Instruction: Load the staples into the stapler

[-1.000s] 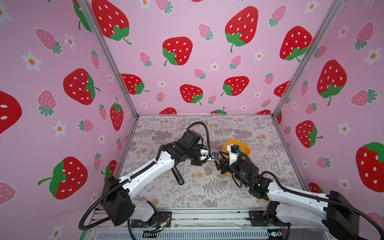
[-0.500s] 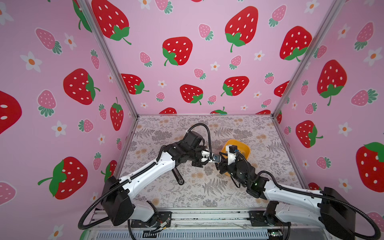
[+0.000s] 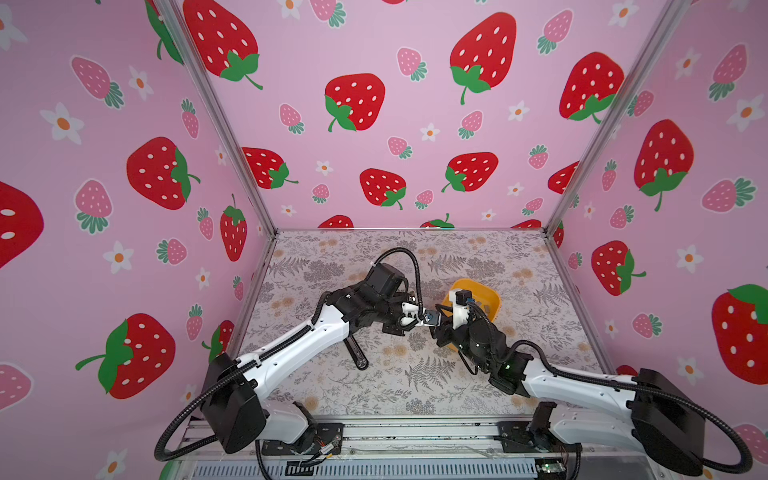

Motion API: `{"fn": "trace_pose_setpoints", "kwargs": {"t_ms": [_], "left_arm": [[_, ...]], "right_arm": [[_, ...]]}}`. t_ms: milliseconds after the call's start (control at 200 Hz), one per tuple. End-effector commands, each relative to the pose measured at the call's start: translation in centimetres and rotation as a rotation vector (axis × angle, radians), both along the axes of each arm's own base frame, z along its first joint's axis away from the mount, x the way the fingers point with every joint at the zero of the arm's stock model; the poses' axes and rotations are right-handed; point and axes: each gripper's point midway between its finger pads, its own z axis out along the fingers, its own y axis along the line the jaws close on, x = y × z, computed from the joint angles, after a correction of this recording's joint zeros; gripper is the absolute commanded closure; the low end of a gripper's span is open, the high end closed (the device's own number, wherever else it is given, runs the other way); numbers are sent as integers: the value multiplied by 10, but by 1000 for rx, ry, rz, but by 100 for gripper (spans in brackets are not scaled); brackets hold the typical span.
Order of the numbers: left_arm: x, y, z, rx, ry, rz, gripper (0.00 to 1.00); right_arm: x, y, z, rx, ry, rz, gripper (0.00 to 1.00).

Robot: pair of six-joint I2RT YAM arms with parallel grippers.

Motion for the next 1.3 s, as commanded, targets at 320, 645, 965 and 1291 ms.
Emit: {"fn": "trace_pose_setpoints", "kwargs": {"t_ms": [320,645,965,1291], "left_arm": [[-4,-4,38,-158,10,-16,100],[-4,-4,43,-186,23,-11,100],[-6,-4,55,-244,27,-18,100],[-7,-4,57,-257,31,-22,100]], "right_arm": [[8,0,0,-2,-8,-37,54],[10,0,-3,-12,-13,-45,56],[13,3,-9,-27,-16,-49,57],[15,6,-10,-54,-43,-45,58]]}}
